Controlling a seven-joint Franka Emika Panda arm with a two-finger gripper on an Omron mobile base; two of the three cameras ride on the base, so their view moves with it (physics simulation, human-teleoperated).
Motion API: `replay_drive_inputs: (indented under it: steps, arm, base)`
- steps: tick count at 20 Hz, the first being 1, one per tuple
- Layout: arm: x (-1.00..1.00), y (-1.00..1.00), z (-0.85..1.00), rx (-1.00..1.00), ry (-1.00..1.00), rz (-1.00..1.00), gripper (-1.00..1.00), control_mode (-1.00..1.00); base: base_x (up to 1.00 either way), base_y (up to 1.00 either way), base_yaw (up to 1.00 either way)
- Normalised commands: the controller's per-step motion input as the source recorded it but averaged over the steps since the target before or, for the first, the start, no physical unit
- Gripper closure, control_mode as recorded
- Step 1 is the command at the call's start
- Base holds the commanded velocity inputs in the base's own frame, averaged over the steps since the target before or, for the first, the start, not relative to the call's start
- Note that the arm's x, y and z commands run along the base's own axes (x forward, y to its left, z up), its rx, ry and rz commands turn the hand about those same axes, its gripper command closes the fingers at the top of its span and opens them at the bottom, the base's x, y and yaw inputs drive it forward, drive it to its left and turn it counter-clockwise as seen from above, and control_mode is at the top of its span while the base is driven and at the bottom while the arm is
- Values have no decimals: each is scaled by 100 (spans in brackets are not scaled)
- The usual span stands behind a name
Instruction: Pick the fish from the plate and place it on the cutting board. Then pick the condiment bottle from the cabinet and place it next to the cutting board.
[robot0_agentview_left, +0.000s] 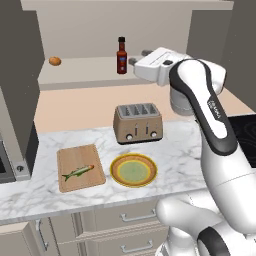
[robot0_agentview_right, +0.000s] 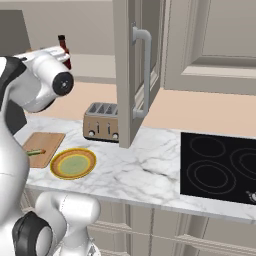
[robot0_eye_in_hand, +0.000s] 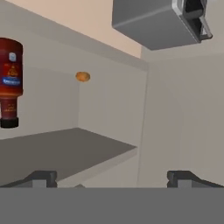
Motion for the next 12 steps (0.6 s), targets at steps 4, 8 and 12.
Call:
replay_drive_inputs:
  steps: [4,8,12]
  arm:
    - [1,-1,12,0,-1,0,-100,-100]
    - [0,0,6,0,-3,0,-100,-100]
    - [0,0,1,0,-6,0,-100,-100]
  base:
    - [0,0,0]
    - [0,0,0]
    - [0,0,0]
